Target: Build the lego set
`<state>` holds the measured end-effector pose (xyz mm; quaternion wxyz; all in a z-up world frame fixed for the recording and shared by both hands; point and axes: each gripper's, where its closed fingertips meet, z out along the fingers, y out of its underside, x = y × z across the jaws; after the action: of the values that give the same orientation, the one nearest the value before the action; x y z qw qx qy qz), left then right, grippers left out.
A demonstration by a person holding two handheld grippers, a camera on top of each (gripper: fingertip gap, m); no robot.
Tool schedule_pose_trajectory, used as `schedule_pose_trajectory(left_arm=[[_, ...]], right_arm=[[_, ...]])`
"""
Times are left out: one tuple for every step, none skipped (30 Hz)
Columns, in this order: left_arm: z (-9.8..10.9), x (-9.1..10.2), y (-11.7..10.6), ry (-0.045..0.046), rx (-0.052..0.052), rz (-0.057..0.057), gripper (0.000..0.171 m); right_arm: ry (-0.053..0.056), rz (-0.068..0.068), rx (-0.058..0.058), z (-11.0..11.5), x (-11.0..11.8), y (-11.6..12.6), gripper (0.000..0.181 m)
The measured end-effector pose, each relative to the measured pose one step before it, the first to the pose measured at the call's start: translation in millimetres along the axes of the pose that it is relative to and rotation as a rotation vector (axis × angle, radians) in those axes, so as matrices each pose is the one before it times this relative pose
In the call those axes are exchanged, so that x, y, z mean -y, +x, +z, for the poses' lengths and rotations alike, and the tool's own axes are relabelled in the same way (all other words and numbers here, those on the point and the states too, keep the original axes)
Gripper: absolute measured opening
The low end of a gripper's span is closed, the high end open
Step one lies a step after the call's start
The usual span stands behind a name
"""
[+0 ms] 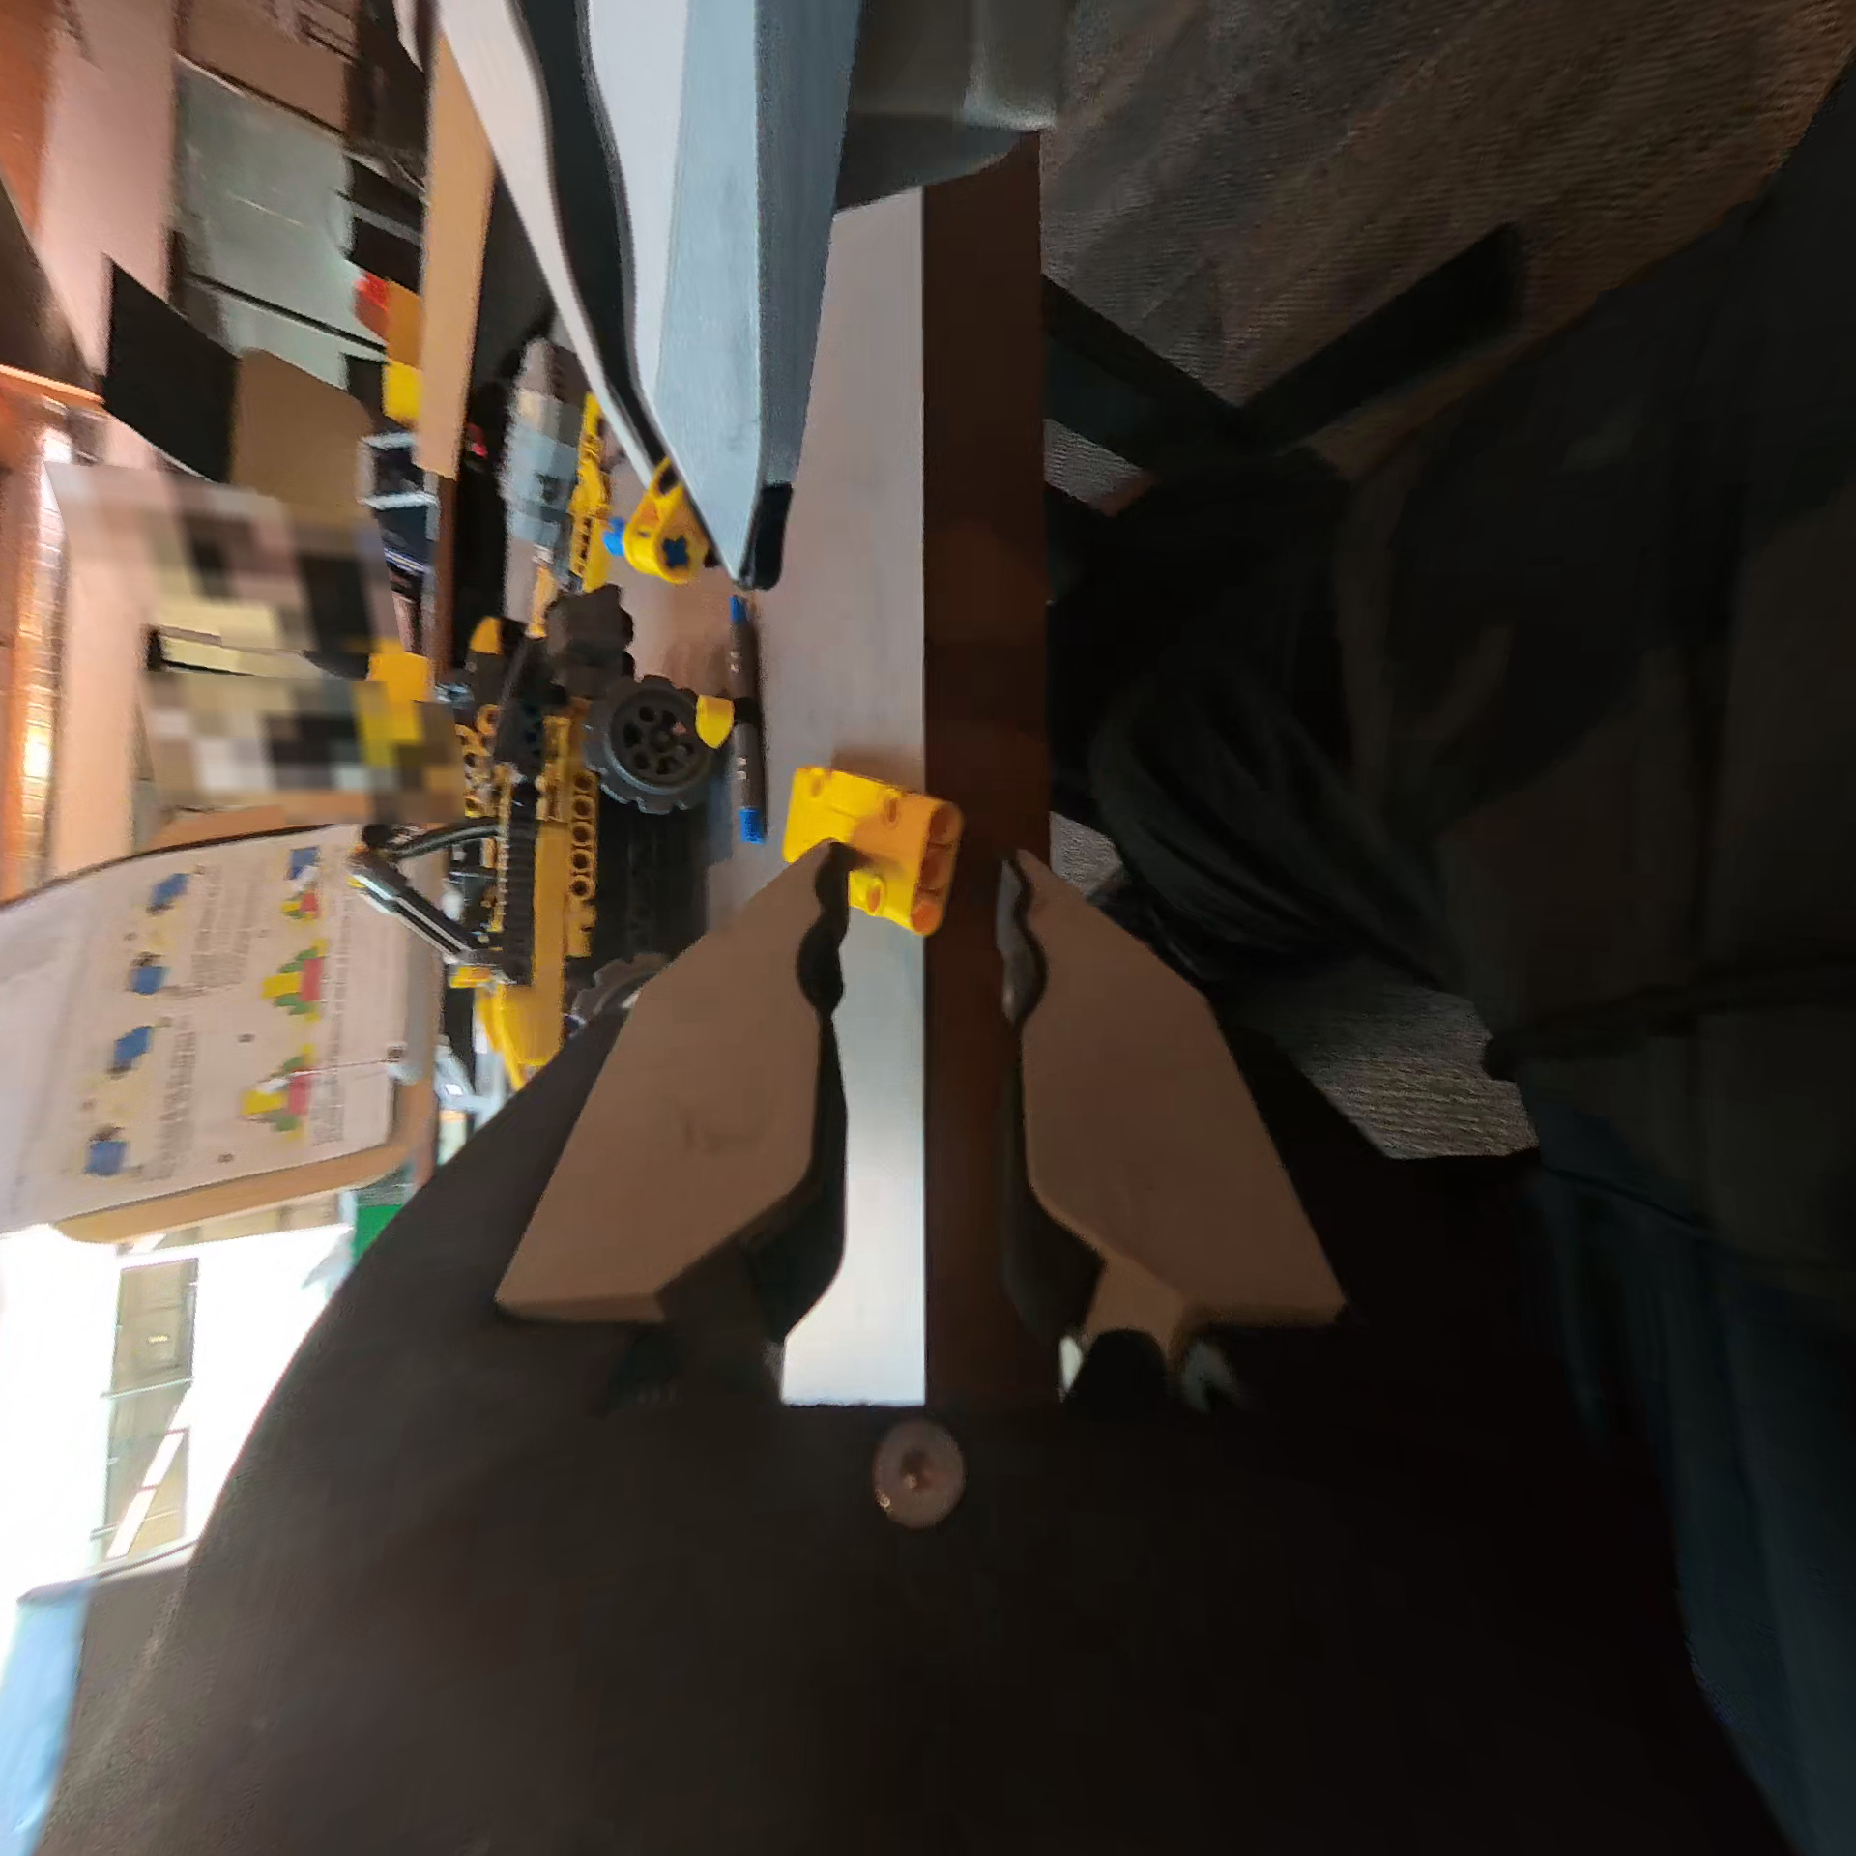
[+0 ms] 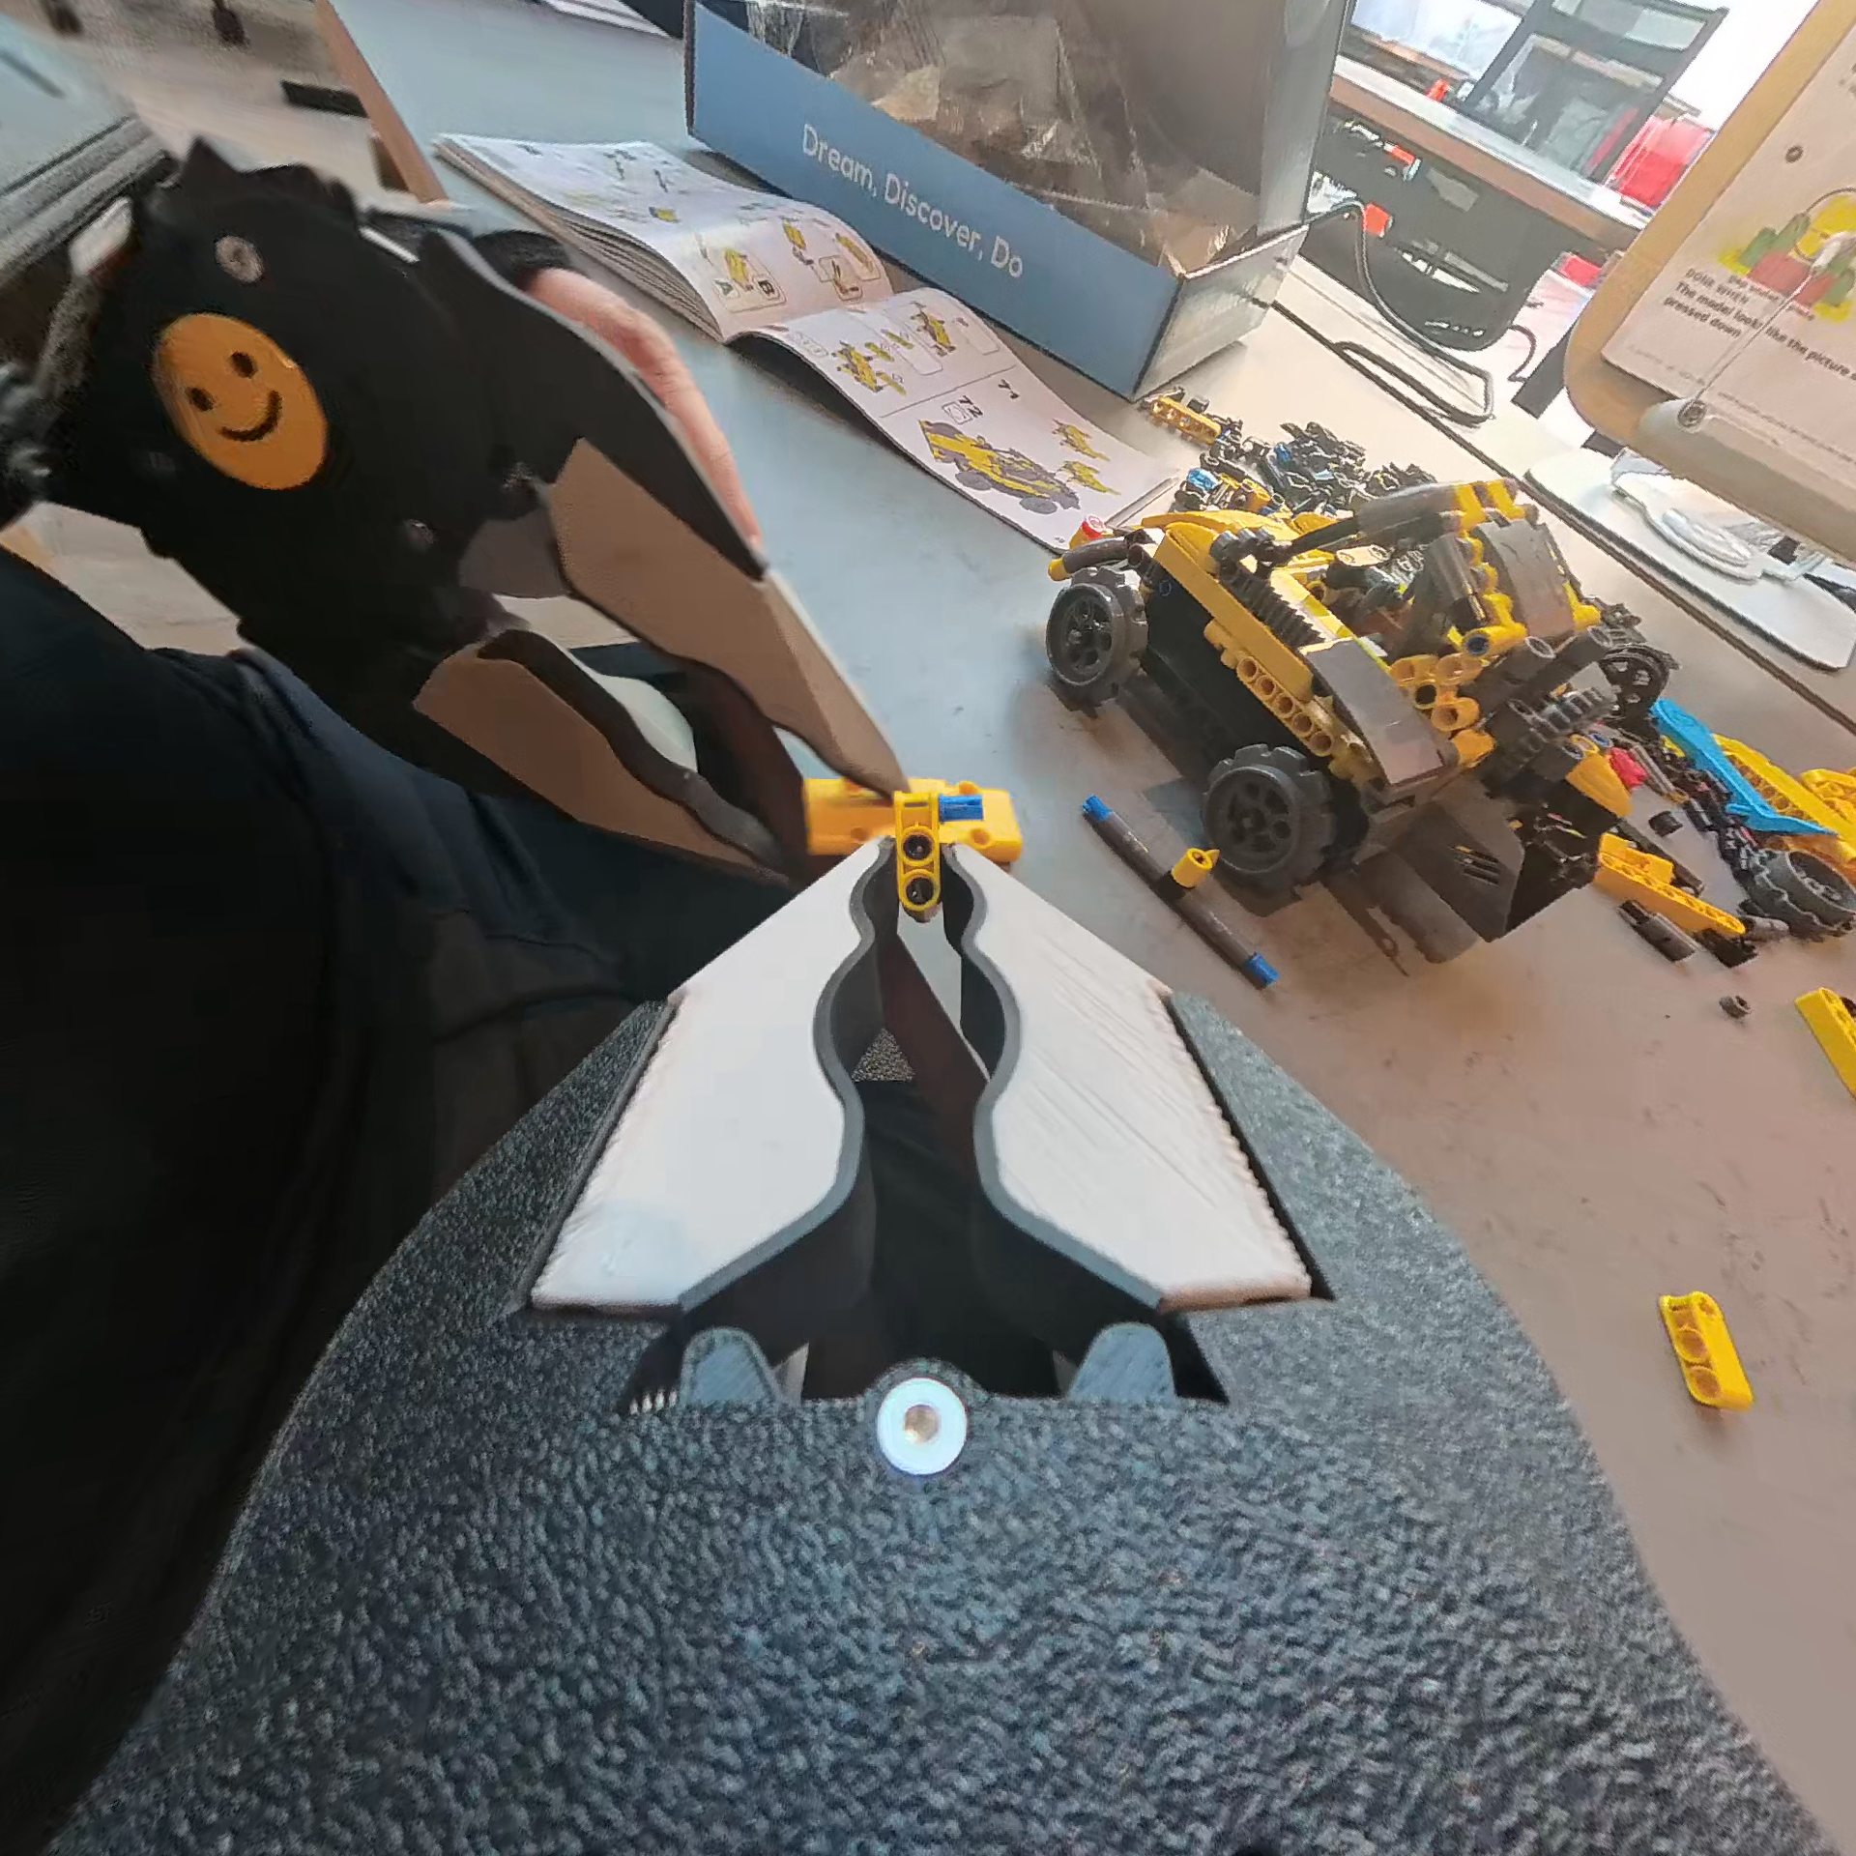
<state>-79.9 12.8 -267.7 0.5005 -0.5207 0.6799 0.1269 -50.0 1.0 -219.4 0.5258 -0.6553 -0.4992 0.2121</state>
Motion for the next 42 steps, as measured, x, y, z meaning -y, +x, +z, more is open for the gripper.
schedule_pose_trajectory(left_arm=[[-3.93, 2.09, -1.04, 0.00910, 0.0333, 0.0246, 0.017], [-3.24, 1.12, 0.30, 0.00189, 0.0168, 0.0241, 0.017], [-2.18, 0.15, 0.95, -0.00464, 0.0032, 0.0156, 0.016], [-1.77, -0.21, -0.07, -0.00479, 0.0012, 0.0057, 0.016], [-2.23, 0.43, -2.23, 0.00077, 0.0057, -0.0019, 0.013], [-3.04, 1.77, -3.85, 0.00933, 0.0066, -0.0085, 0.010], [-4.09, 3.25, -5.05, 0.01648, 0.0027, -0.0130, 0.006], [-4.70, 4.31, -5.34, 0.02032, -0.0067, -0.0154, 0.005], [-4.86, 4.35, -4.16, 0.01644, -0.0223, -0.0177, 0.005], [-5.20, 3.07, -5.06, 0.00677, -0.0206, -0.0186, 0.005], [-5.58, 2.11, -7.62, 0.00626, -0.0041, -0.0186, 0.005], [-5.10, 1.83, -6.11, 0.01145, -0.0149, -0.0228, 0.005], [-4.04, 0.63, -2.80, 0.00684, -0.0392, -0.0364, 0.005], [-3.54, 0.12, -1.79, 0.00286, -0.0433, -0.0474, 0.005], [-3.44, 1.44, -1.75, 0.01298, -0.0375, -0.0461, 0.005], [-3.35, 2.71, -1.51, 0.02232, -0.0321, -0.0410, 0.005], [-3.13, 2.90, -3.93, 0.02367, -0.0092, -0.0388, 0.005], [-2.73, 2.97, -4.88, 0.02629, 0.0046, -0.0326, 0.005], [-1.89, 2.30, -3.80, 0.02545, 0.0031, -0.0283, 0.005], [-1.10, 1.77, -3.09, 0.02217, 0.0041, -0.0285, 0.005], [-0.36, 1.88, -1.39, 0.02485, -0.0029, -0.0262, 0.005], [0.50, 1.28, -0.10, 0.02287, -0.0072, -0.0232, 0.005], [1.18, -0.34, -0.85, 0.01402, -0.0024, -0.0196, 0.005], [1.88, -3.26, -1.78, -0.00022, 0.0020, -0.0140, 0.005], [2.32, -5.90, -2.57, -0.01212, 0.0010, -0.0134, 0.005], [2.45, -7.61, -2.67, -0.01830, -0.0063, -0.0232, 0.005], [2.14, -8.15, -2.67, -0.01812, -0.0161, -0.0353, 0.005], [1.31, -7.38, -2.40, -0.01035, -0.0268, -0.0427, 0.004], [0.64, -5.93, -2.51, -0.00160, -0.0334, -0.0461, 0.004], [0.14, -4.99, -3.23, 0.00266, -0.0343, -0.0472, 0.004], [0.33, -4.50, -3.40, 0.00258, -0.0361, -0.0471, 0.004], [0.73, -3.98, -2.28, 0.00164, -0.0446, -0.0444, 0.004], [1.04, -3.22, -1.78, 0.00185, -0.0443, -0.0379, 0.004], [0.99, -2.47, -3.52, 0.00671, -0.0230, -0.0257, 0.004], [0.97, -2.23, -4.51, 0.01058, -0.0052, -0.0110, 0.004], [0.14, -0.72, -2.47, 0.01991, -0.0071, -0.0032, 0.004], [-0.41, 0.29, -0.94, 0.02450, -0.0094, -0.0036, 0.005], [-0.59, -0.01, -0.12, 0.02242, -0.0109, -0.0079, 0.005], [-1.11, -0.43, 0.40, 0.01029, -0.0157, -0.0117, 0.005], [-1.76, -1.12, -0.65, -0.00219, -0.0123, -0.0085, 0.005], [-2.30, -1.70, -2.74, -0.00650, 0.0005, -0.0047, 0.005], [-2.20, -3.04, -3.74, -0.01020, 0.0046, -0.0090, 0.004]], right_arm=[[0.0028, -0.0058, 0.0022, -0.24, 1.15, -1.67, 0.008], [0.0037, -0.0084, 0.0068, 0.21, 1.20, -2.92, 0.008], [0.0021, -0.0098, 0.0107, 1.02, 1.08, -3.94, 0.008], [-0.0010, -0.0108, 0.0127, 1.75, 0.48, -4.51, 0.008], [-0.0028, -0.0086, 0.0101, 2.06, 0.32, -3.90, 0.008], [-0.0015, -0.0038, 0.0056, 1.77, 0.65, -2.69, 0.008], [0.0034, 0.0024, 0.0019, 1.07, 1.79, -1.37, 0.008], [0.0097, 0.0083, -0.0005, 0.11, 3.09, 0.06, 0.008], [0.0152, 0.0131, -0.0039, -0.72, 4.02, 1.46, 0.008], [0.0154, 0.0180, -0.0054, -1.14, 4.38, 2.47, 0.008], [0.0213, 0.0199, -0.0021, -1.64, 5.63, 2.23, 0.008], [0.0267, 0.0187, 0.0048, -1.30, 6.50, 1.35, 0.007], [0.0169, 0.0164, -0.0010, -0.28, 4.94, 2.43, 0.007], [0.0005, 0.0065, -0.0135, 1.19, 2.64, 4.02, 0.007], [-0.0110, -0.0123, -0.0243, 2.13, 1.00, 4.83, 0.007], [-0.0040, -0.0279, -0.0179, 2.74, 2.12, 2.22, 0.007], [-0.0011, -0.0290, 0.0031, 3.27, 2.09, -1.77, 0.007], [-0.0097, -0.0171, 0.0052, 3.80, 0.39, -2.24, 0.007], [-0.0067, -0.0094, -0.0030, 3.91, 0.06, -1.07, 0.007], [-0.0005, -0.0027, 0.0024, 4.27, 0.33, -1.32, 0.007], [-0.0041, 0.0051, 0.0032, 4.78, -0.61, -0.84, 0.007], [-0.0050, 0.0039, 0.0034, 4.95, -0.78, -0.33, 0.007], [-0.0052, 0.0023, 0.0071, 5.34, -1.20, -0.29, 0.008], [-0.0102, 0.0051, 0.0067, 5.17, -2.18, 0.49, 0.008], [-0.0169, 0.0107, 0.0006, 4.37, -3.88, 2.77, 0.007], [-0.0153, 0.0226, 0.0109, 3.09, -4.14, 2.99, 0.007], [-0.0078, 0.0367, 0.0169, 1.08, -3.04, 3.97, 0.007], [-0.0025, 0.0440, 0.0123, -0.78, -2.00, 5.80, 0.007], [0.0042, 0.0481, 0.0225, -1.93, -0.39, 5.07, 0.007], [0.0097, 0.0551, 0.0372, -2.33, 1.67, 3.21, 0.007], [0.0149, 0.0580, 0.0377, -2.39, 3.68, 2.85, 0.007], [0.0199, 0.0531, 0.0401, -1.57, 5.50, 1.68, 0.007], [0.0126, 0.0448, 0.0415, -0.44, 5.39, 0.60, 0.007], [0.0074, 0.0290, 0.0365, 0.67, 5.30, -0.04, 0.007], [-0.0034, 0.0178, 0.0354, 2.23, 3.89, -1.13, 0.007], [-0.0203, 0.0127, 0.0436, 3.65, 1.73, -3.32, 0.007], [-0.0311, 0.0087, 0.0280, 4.77, -0.12, -1.75, 0.007], [-0.0301, 0.0028, 0.0059, 5.09, -0.47, 0.92, 0.007], [-0.0233, -0.0042, 0.0057, 5.09, 0.46, 0.43, 0.007], [-0.0182, -0.0092, 0.0153, 4.70, 1.15, -1.32, 0.007], [-0.0197, -0.0128, 0.0076, 4.34, 1.10, -0.17, 0.007], [-0.0251, -0.0154, 0.0043, 4.00, 0.38, 0.48, 0.007]])
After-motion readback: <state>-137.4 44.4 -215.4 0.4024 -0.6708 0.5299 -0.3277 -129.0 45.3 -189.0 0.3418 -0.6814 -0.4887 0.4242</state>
